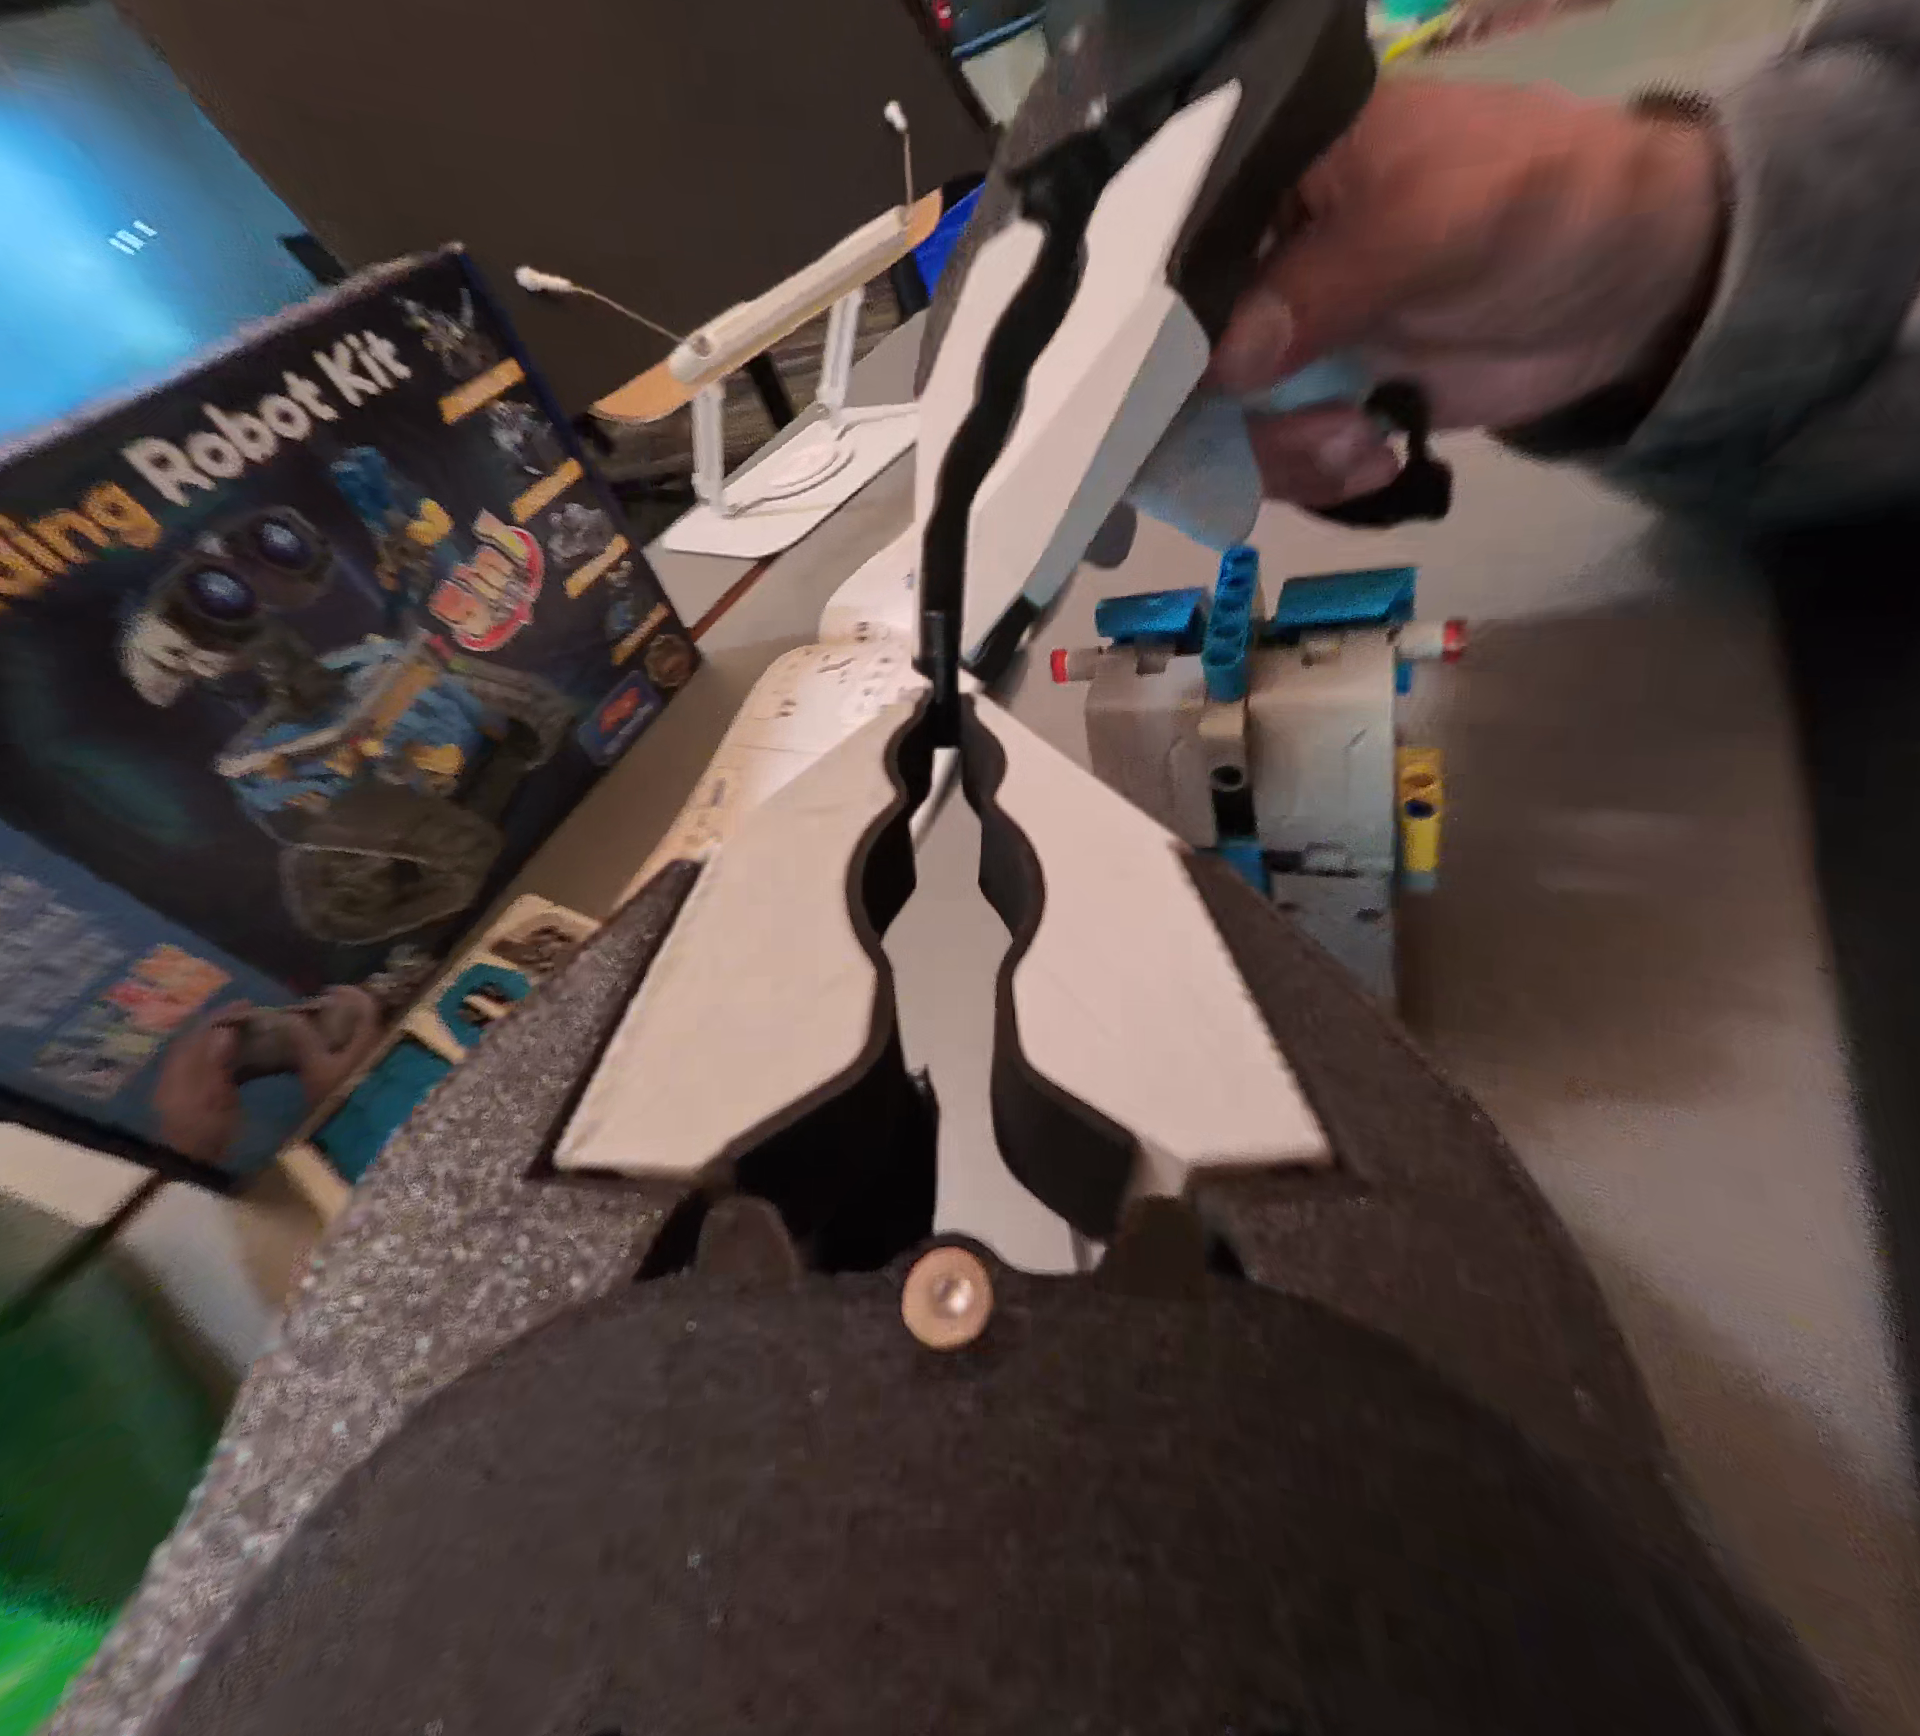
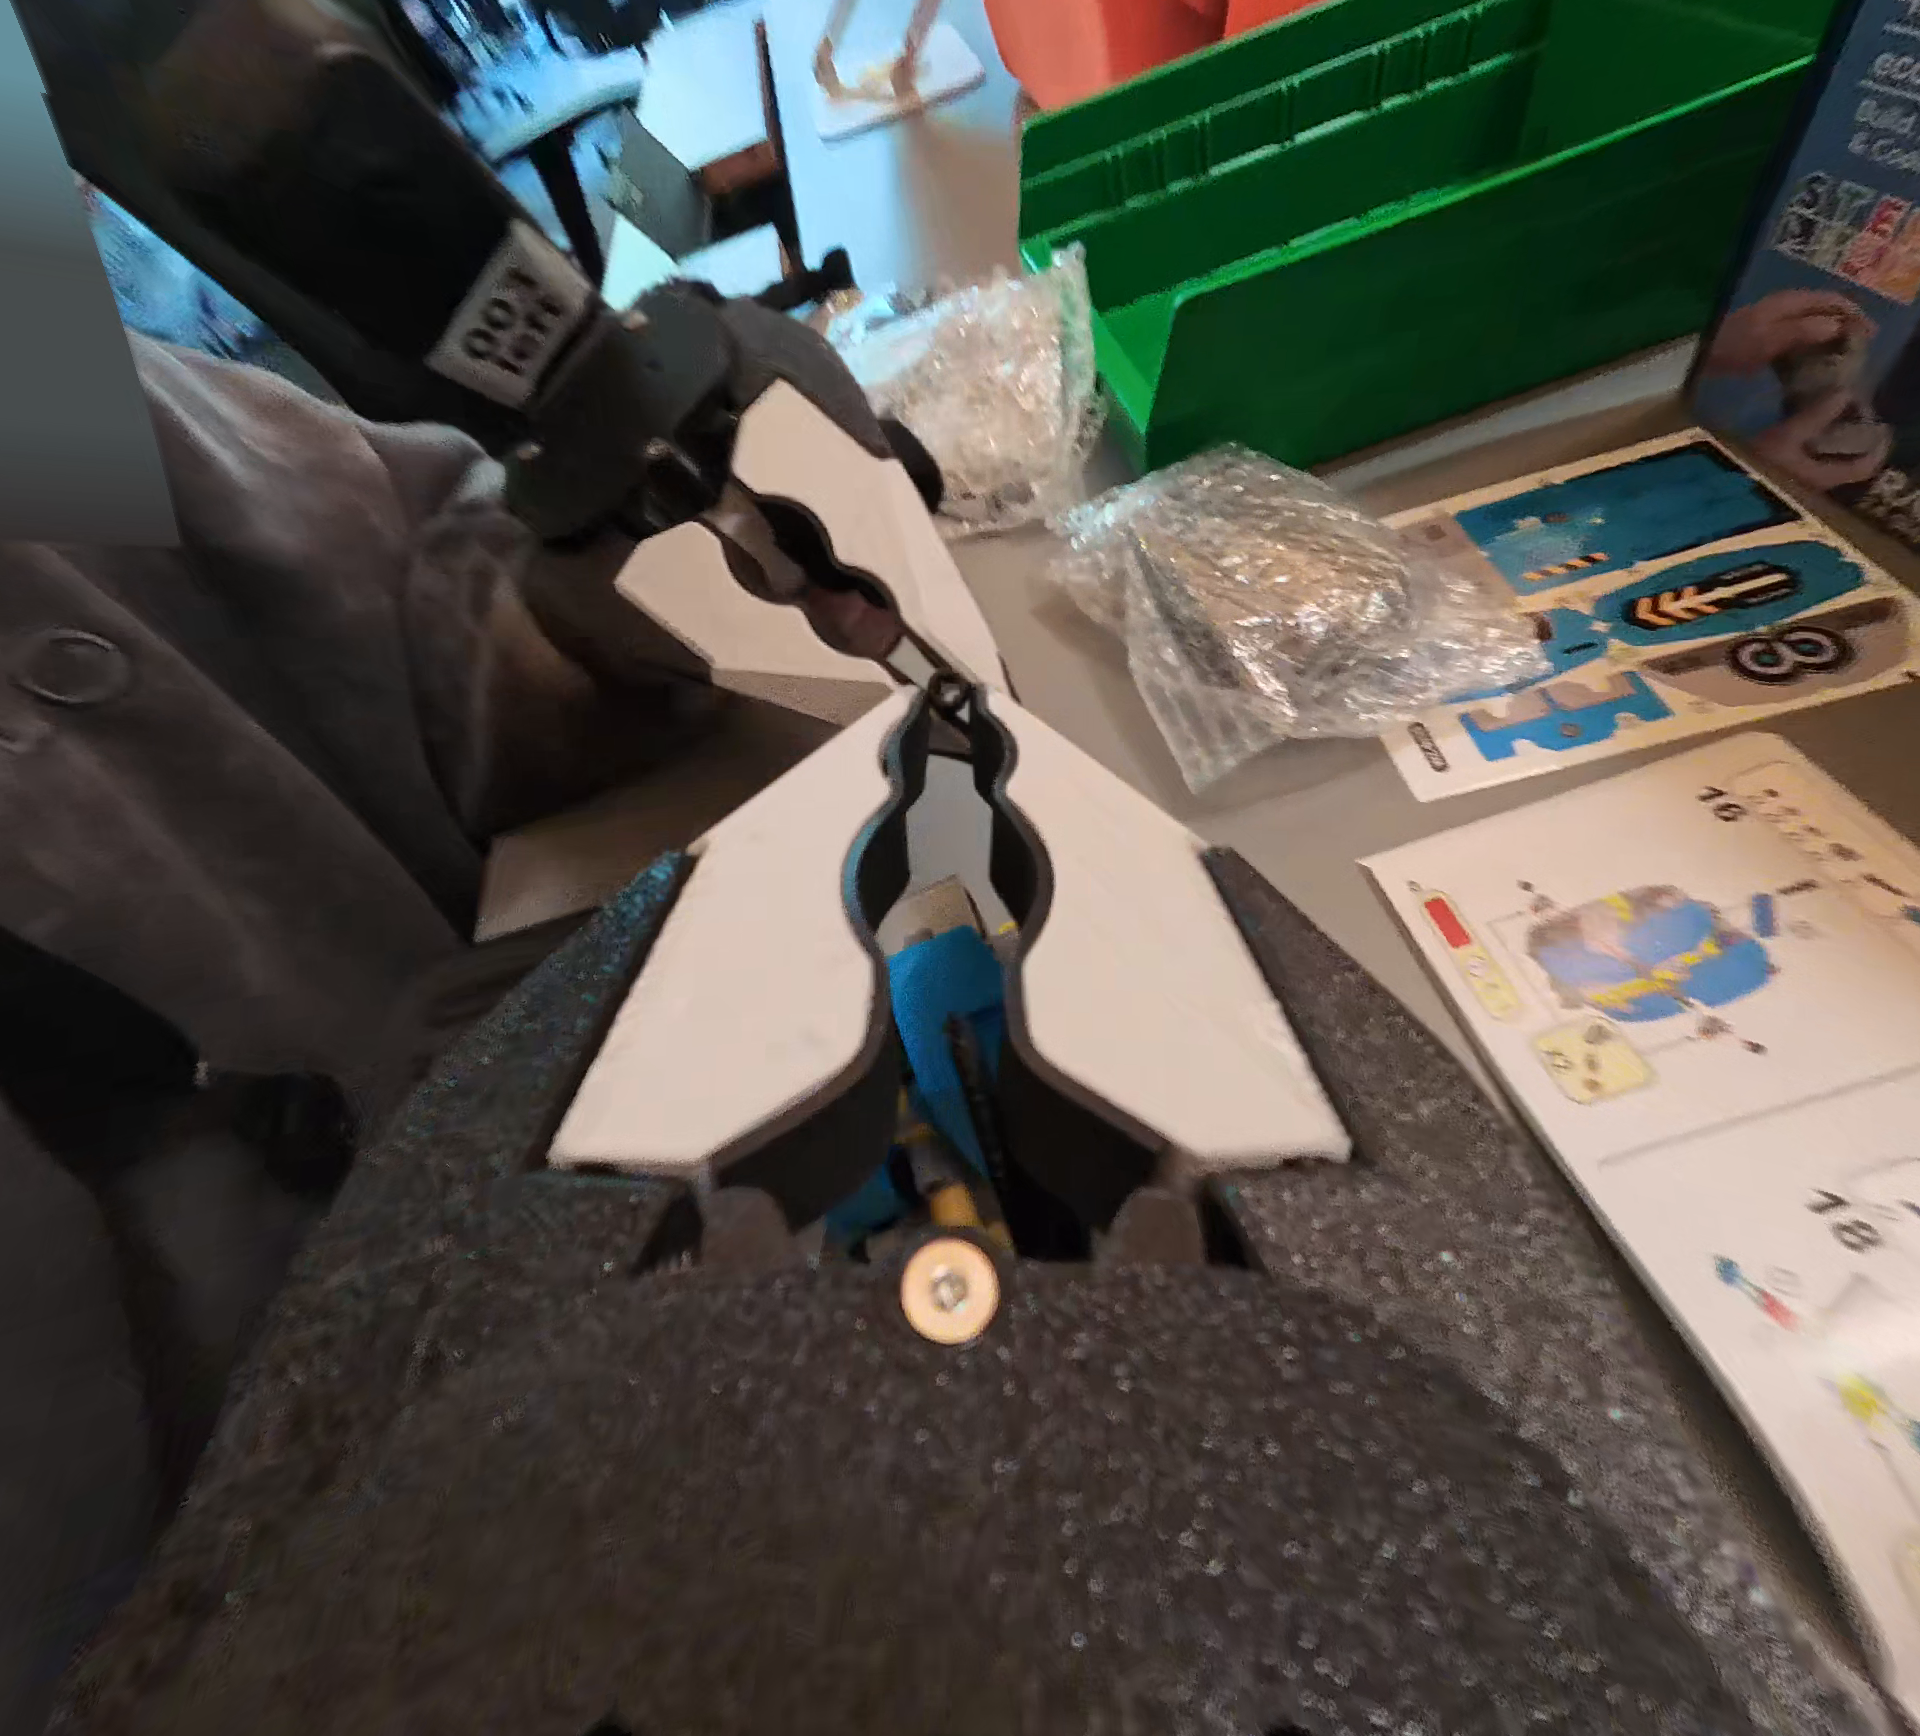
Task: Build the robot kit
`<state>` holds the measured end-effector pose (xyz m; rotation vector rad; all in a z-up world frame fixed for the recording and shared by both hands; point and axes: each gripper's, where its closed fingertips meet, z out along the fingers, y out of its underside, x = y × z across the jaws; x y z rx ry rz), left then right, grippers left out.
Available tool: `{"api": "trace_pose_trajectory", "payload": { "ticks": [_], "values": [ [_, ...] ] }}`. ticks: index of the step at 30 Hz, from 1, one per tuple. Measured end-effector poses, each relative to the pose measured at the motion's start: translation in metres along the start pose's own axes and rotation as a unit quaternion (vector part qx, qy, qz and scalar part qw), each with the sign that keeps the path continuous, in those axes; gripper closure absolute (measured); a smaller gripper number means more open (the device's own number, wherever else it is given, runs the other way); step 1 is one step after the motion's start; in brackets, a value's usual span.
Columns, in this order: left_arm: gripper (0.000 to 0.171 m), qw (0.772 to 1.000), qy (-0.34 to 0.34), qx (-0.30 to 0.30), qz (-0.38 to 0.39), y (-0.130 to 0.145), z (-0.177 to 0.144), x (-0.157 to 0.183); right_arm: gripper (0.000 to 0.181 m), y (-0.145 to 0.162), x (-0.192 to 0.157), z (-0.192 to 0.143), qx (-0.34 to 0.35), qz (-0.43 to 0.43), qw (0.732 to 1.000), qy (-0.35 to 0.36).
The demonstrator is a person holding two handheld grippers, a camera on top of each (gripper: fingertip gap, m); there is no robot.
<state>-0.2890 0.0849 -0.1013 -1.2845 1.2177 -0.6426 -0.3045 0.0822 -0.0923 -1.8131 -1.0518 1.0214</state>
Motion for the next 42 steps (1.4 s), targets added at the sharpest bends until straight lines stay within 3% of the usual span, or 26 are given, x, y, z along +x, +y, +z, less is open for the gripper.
{"api": "trace_pose_trajectory", "payload": {
  "ticks": [5, 9, 20, 27, 35, 39, 42],
  "values": [
    [0.169, 0.991, -0.057, -0.037, 0.112, 0.006, 0.001, -0.003, 0.173, 0.004, 0.002, 0.003, -0.041, -0.015, 0.999, 0.033],
    [0.168, 0.972, -0.103, -0.065, 0.201, 0.009, 0.001, -0.004, 0.175, 0.005, 0.004, 0.006, -0.047, 0.021, 0.998, 0.043],
    [0.168, 0.982, -0.114, -0.066, 0.137, 0.009, 0.002, -0.008, 0.174, 0.002, 0.008, 0.007, -0.05, 0.002, 0.995, 0.088],
    [0.168, 0.995, -0.061, -0.042, 0.067, 0.005, 0.002, -0.001, 0.174, 0.002, 0.003, 0.005, -0.067, -0.062, 0.992, 0.087],
    [0.167, 1.0, 0.026, 0.014, 0.003, -0.009, 0.001, 0.021, 0.175, 0.007, -0.014, -0.012, -0.143, -0.152, 0.978, -0.006],
    [0.146, 0.985, 0.122, 0.074, -0.092, -0.024, -0.016, 0.022, 0.176, -0.002, -0.025, -0.036, -0.218, -0.209, 0.953, -0.034],
    [0.163, 0.968, 0.199, 0.075, -0.132, -0.022, -0.018, 0.037, 0.176, 0.005, -0.03, -0.04, -0.28, -0.235, 0.93, -0.041]
  ]
}}
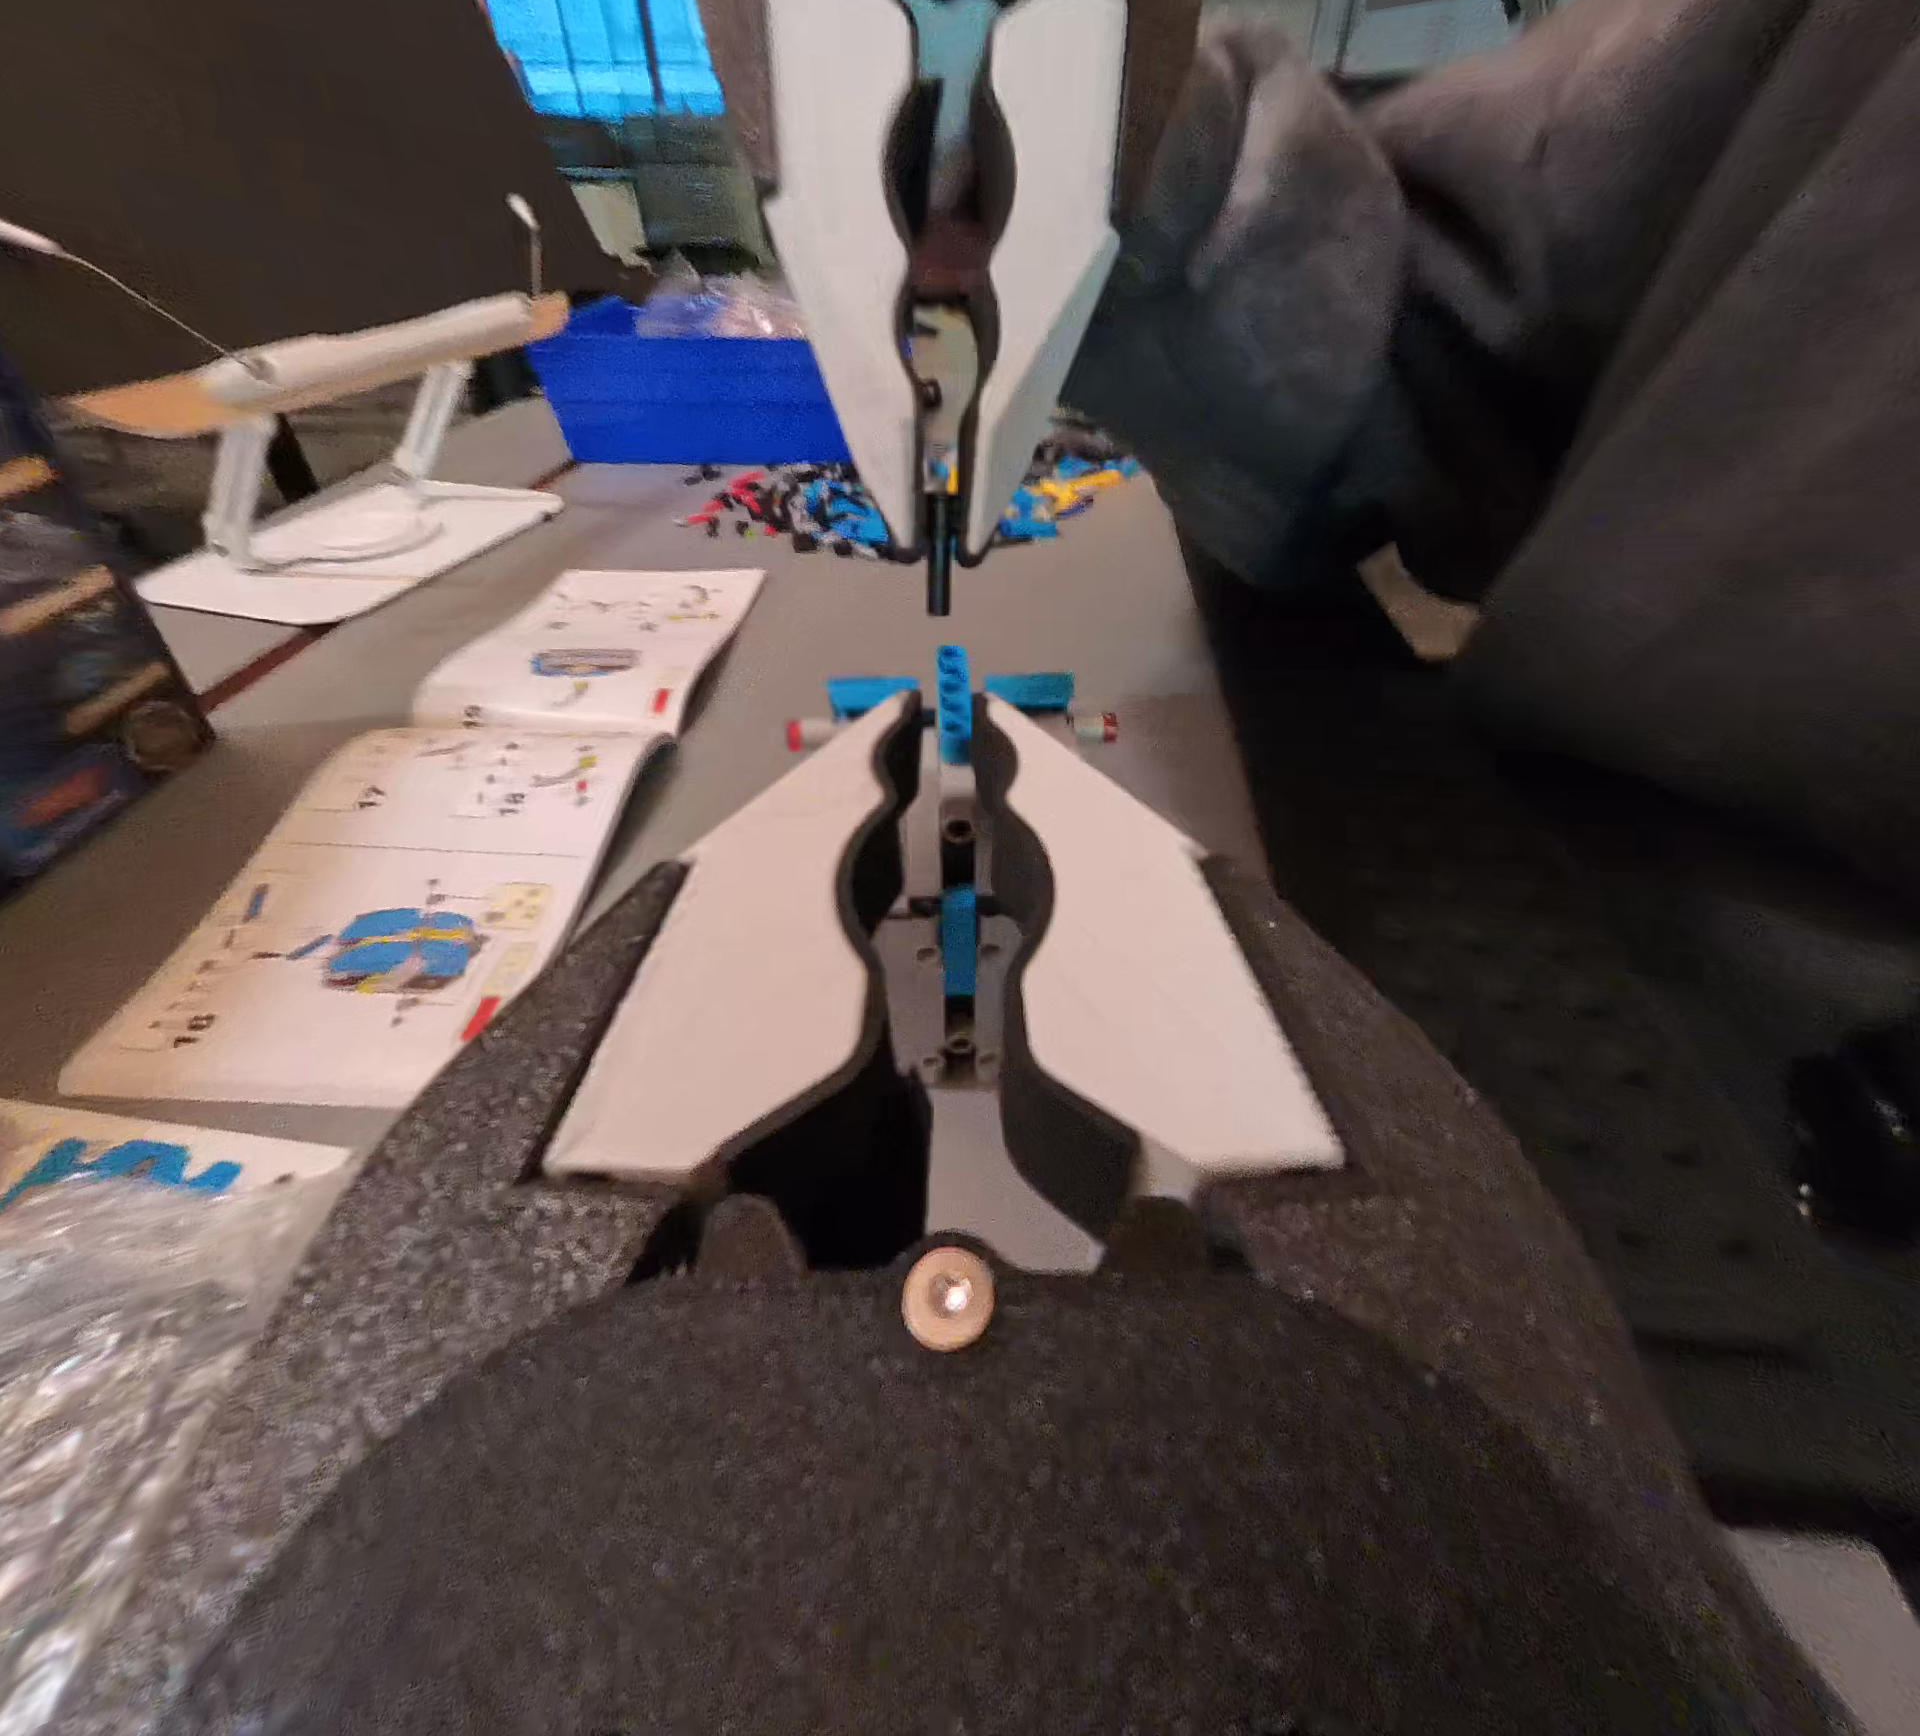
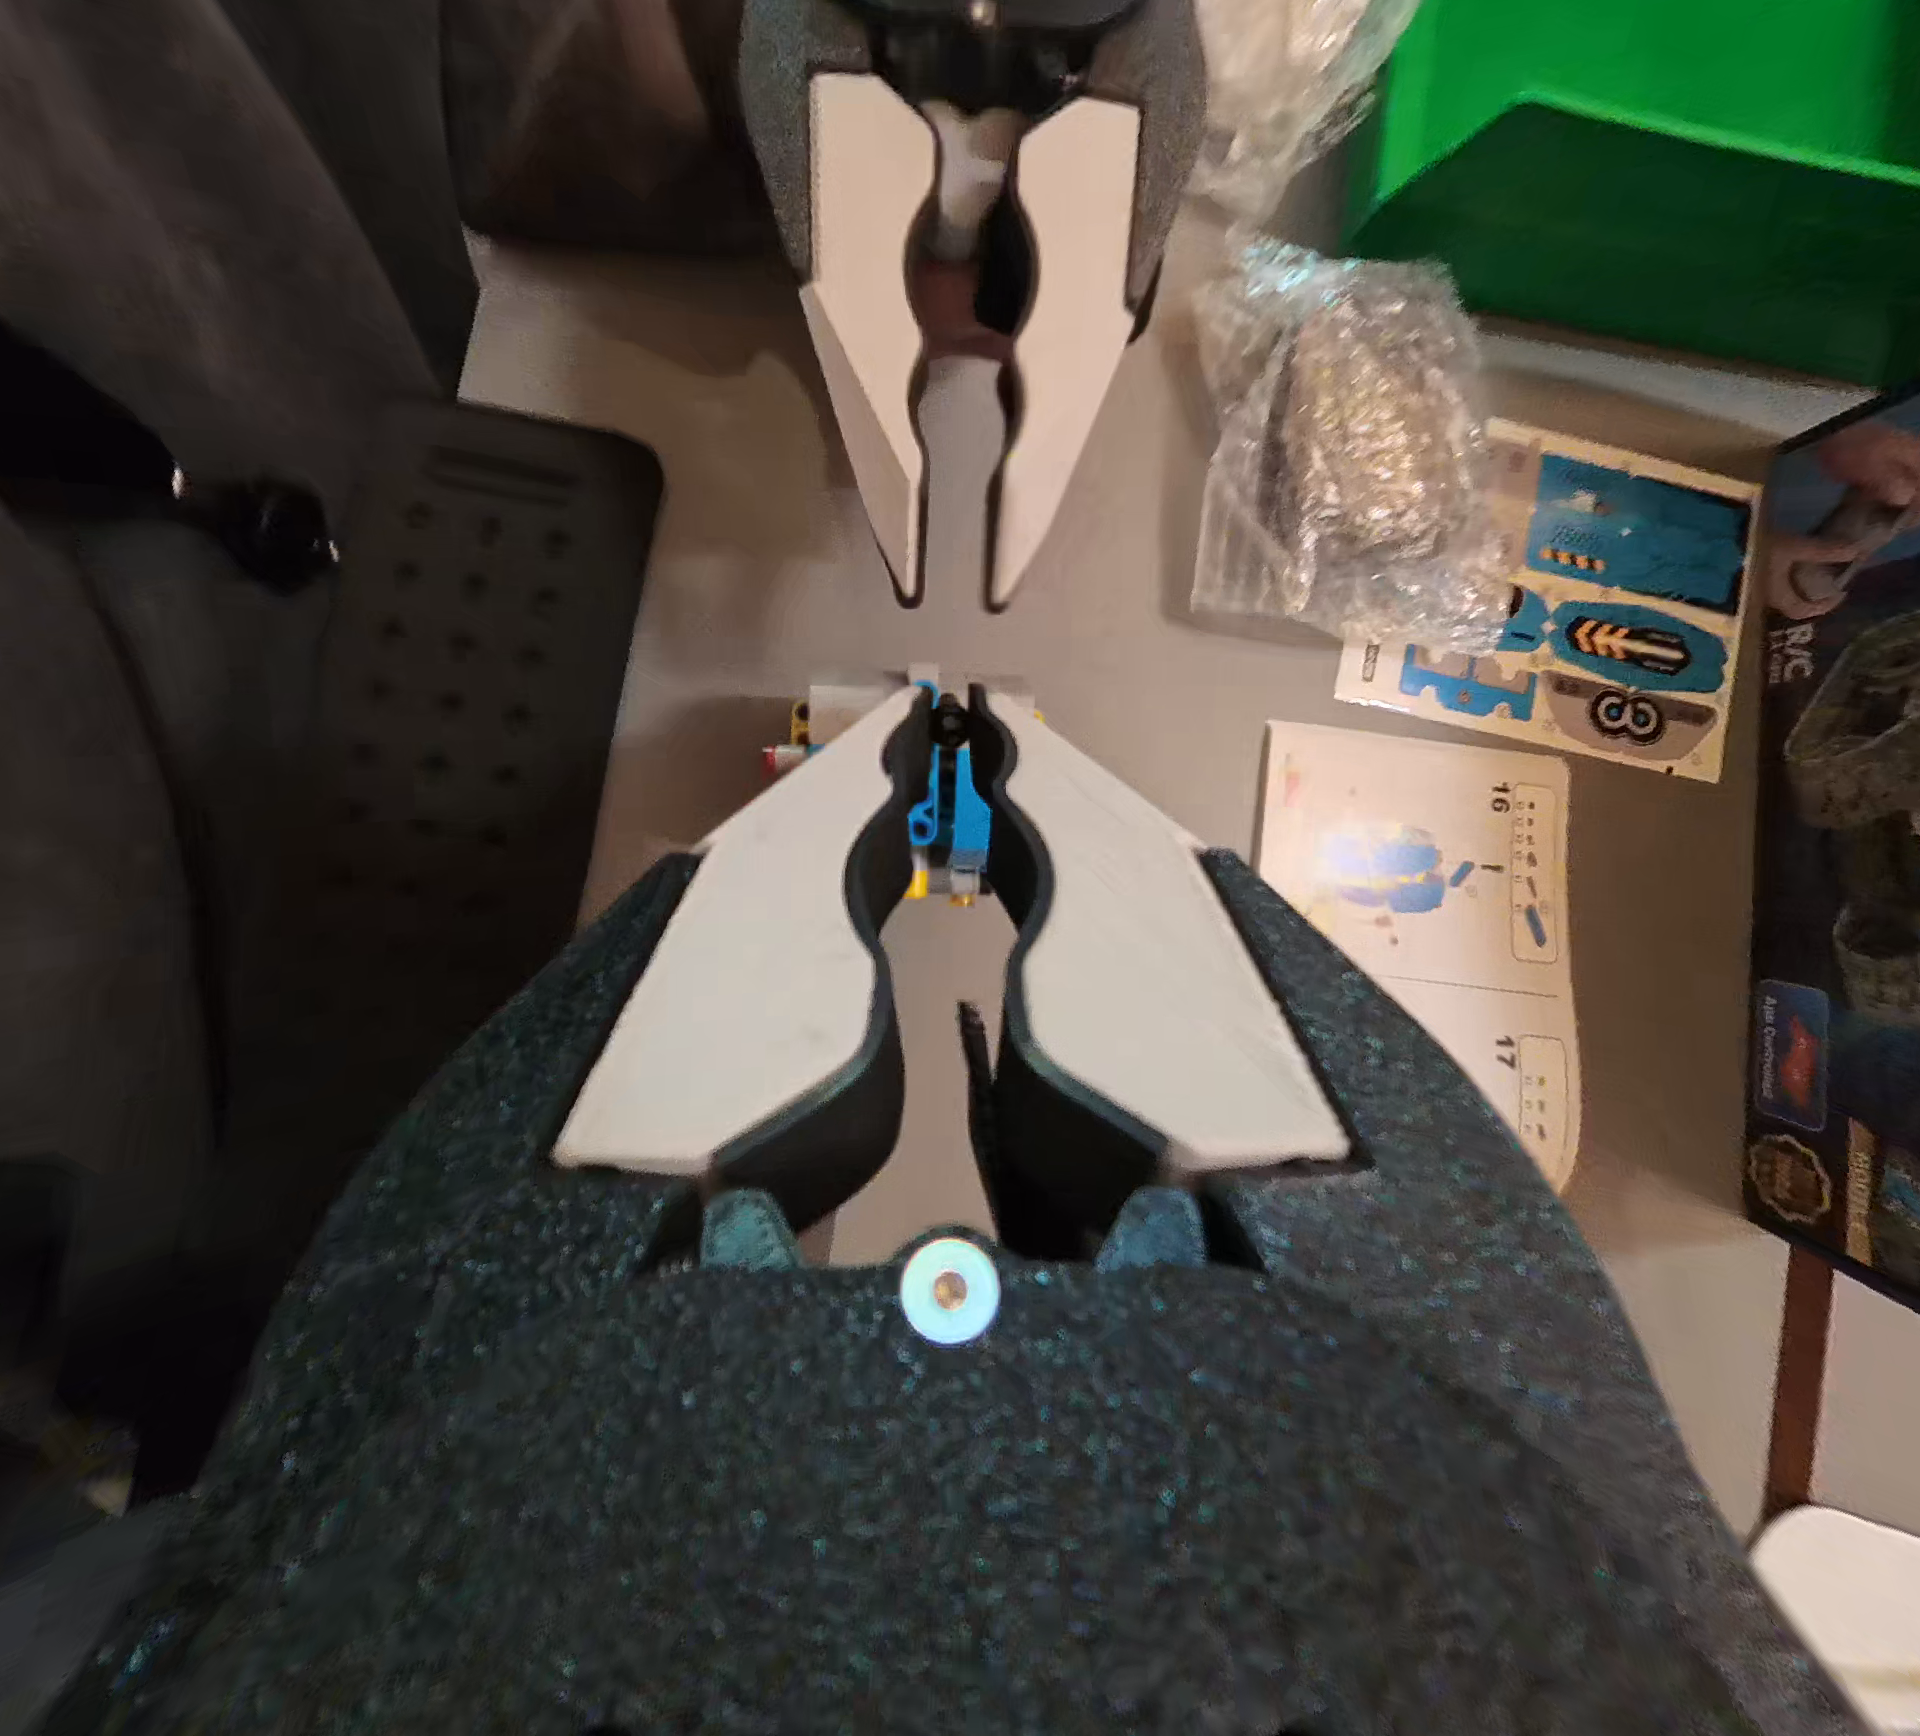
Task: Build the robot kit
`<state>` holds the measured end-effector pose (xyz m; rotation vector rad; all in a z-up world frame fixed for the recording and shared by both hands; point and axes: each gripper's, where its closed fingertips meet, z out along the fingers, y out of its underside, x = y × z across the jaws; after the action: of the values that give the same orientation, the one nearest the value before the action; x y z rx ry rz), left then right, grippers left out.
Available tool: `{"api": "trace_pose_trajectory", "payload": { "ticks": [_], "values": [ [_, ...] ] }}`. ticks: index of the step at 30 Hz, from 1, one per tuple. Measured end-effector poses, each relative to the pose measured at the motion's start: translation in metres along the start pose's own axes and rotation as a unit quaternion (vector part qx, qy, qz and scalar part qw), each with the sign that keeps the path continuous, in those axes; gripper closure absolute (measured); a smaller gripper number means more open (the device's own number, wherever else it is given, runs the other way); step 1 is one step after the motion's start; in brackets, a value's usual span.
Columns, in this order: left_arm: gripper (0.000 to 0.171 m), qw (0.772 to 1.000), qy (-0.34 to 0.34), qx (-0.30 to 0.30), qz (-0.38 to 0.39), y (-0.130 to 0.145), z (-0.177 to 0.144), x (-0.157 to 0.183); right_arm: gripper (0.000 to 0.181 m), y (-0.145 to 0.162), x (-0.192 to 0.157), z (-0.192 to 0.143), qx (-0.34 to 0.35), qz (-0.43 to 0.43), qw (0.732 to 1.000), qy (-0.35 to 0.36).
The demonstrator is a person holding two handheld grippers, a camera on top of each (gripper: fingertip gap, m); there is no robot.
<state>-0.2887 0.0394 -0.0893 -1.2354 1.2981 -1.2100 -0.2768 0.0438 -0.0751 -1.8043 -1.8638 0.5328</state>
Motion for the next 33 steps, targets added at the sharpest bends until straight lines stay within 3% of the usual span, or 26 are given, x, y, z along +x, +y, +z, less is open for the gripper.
{"api": "trace_pose_trajectory", "payload": {
  "ticks": [4, 8, 14, 33],
  "values": [
    [0.161, 0.998, -0.01, -0.049, 0.031, 0.024, 0.015, 0.004, 0.176, 0.008, -0.007, 0.018, -0.046, -0.016, 0.999, -0.017],
    [0.152, 0.999, -0.015, -0.04, 0.018, 0.022, 0.017, 0.002, 0.176, 0.011, -0.005, 0.023, -0.05, -0.012, 0.999, -0.017],
    [0.166, 0.999, -0.002, -0.039, 0.019, 0.022, 0.018, 0.006, 0.176, 0.011, -0.011, 0.024, -0.075, -0.019, 0.997, -0.031],
    [0.166, 0.999, 0.002, -0.035, 0.017, 0.023, 0.018, 0.007, 0.176, 0.012, -0.011, 0.028, -0.167, -0.065, 0.982, -0.051]
  ]
}}
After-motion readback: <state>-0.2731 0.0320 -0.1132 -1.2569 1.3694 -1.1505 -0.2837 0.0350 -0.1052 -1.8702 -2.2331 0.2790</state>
